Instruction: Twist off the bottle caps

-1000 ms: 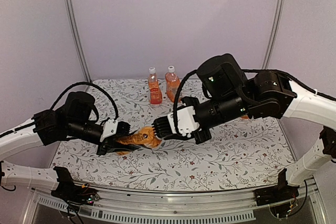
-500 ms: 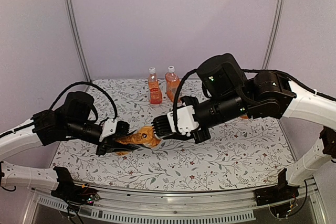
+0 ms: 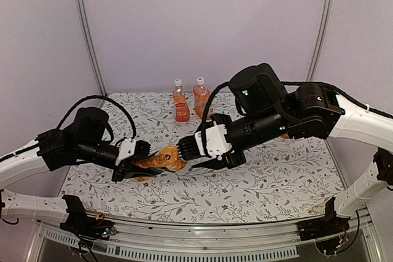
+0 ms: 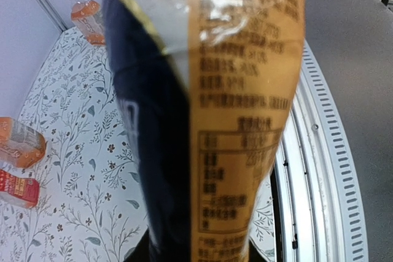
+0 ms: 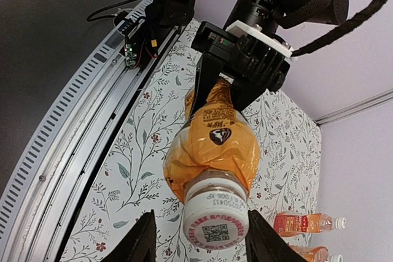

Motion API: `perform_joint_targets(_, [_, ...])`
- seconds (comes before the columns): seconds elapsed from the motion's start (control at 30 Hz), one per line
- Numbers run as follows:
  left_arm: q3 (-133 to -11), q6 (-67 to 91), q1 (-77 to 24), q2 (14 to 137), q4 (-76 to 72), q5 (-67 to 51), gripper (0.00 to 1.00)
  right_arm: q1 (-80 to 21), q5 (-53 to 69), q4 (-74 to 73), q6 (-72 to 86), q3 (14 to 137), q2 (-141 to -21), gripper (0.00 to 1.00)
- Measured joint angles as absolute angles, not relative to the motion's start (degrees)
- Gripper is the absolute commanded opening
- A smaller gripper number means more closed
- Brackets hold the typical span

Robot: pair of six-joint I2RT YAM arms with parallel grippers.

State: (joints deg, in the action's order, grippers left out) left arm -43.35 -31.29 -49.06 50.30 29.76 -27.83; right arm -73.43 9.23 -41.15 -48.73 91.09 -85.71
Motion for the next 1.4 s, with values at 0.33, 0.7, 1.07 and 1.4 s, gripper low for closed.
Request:
perform_joint_targets(0.33, [-43.2,-30.8,-49.0,50.1,29.2,-27.4,0.15,-73.5,7.0,-39.4,-43.1,91.1,-86.0,0.99])
perform_joint_targets(0.7, [-41.3,-29.2,-48.9,49.5,24.2,-20.9,0.15,-68.1,12.1,-36.8,-10.8,96.5,-86.4,0.99])
perform_joint_targets(1.07, [-39.4,-28.9,-48.8,49.5,17.6,-12.2,0.15,-66.7,10.6,-42.0,18.3,99.8,-90.6,0.81])
perform_joint_targets(1.4, [-39.4,-29.0,-48.8,49.5,16.6,-11.1,0.15,-66.7,7.5,-46.4,21.6,100.2,-92.2,0.68])
